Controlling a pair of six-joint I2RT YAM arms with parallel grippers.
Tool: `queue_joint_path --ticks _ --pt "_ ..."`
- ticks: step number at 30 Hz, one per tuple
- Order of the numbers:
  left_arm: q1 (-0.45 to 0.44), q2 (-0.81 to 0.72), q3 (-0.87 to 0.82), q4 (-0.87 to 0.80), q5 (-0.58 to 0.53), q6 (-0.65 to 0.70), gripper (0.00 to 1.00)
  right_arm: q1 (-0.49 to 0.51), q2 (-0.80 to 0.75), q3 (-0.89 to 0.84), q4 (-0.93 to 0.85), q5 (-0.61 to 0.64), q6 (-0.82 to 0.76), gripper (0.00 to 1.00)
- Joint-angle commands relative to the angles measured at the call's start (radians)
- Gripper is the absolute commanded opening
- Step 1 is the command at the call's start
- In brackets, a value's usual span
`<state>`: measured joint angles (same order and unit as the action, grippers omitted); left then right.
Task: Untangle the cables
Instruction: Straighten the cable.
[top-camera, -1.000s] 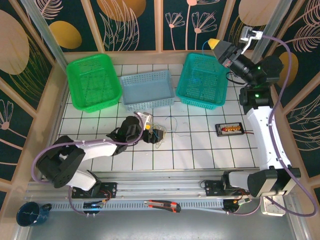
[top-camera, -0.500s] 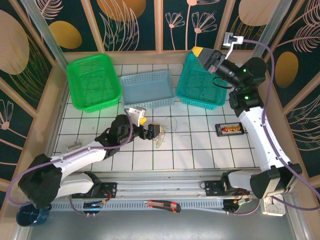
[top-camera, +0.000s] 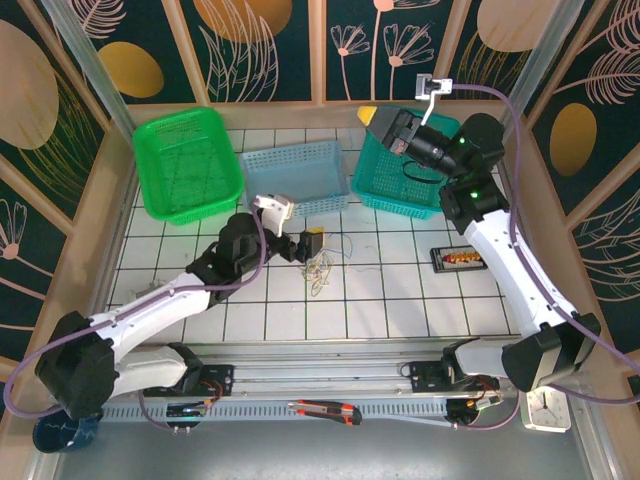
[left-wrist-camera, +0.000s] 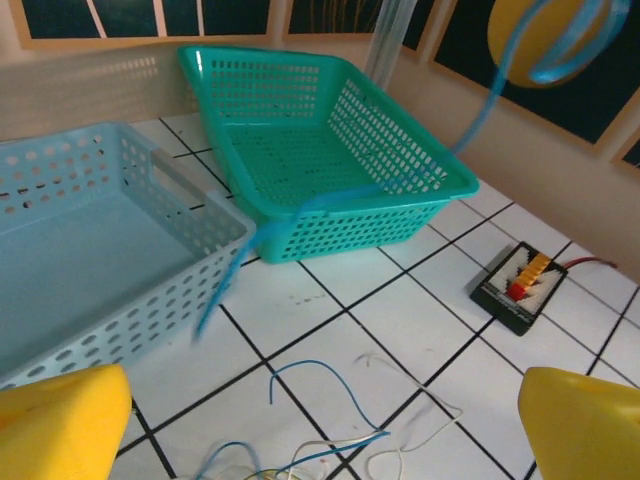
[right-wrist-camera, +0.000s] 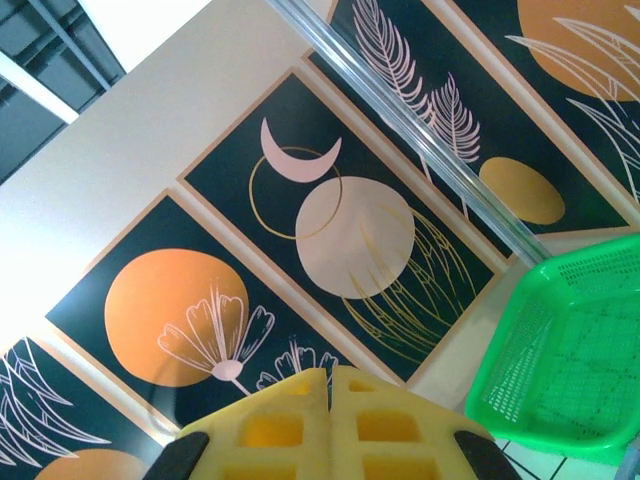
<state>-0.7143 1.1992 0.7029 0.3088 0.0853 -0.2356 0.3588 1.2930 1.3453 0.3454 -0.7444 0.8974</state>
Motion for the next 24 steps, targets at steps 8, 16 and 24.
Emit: queue_joint_path --ticks 8,16,24 --pt "0.004 -0.005 -0.07 -0.068 -0.056 0.008 0.99 0.021 0.009 0.019 0.0 0.023 -0.035 0.0" --pt "0.005 -0.035 -0.085 0.043 -0.046 0.099 0.99 0.051 0.023 0.022 -0.017 0.027 -0.051 0.0" --pt "0.004 -0.013 -0.042 0.112 -0.046 0.229 0.99 0.104 0.035 0.028 -0.042 0.037 -0.066 0.0"
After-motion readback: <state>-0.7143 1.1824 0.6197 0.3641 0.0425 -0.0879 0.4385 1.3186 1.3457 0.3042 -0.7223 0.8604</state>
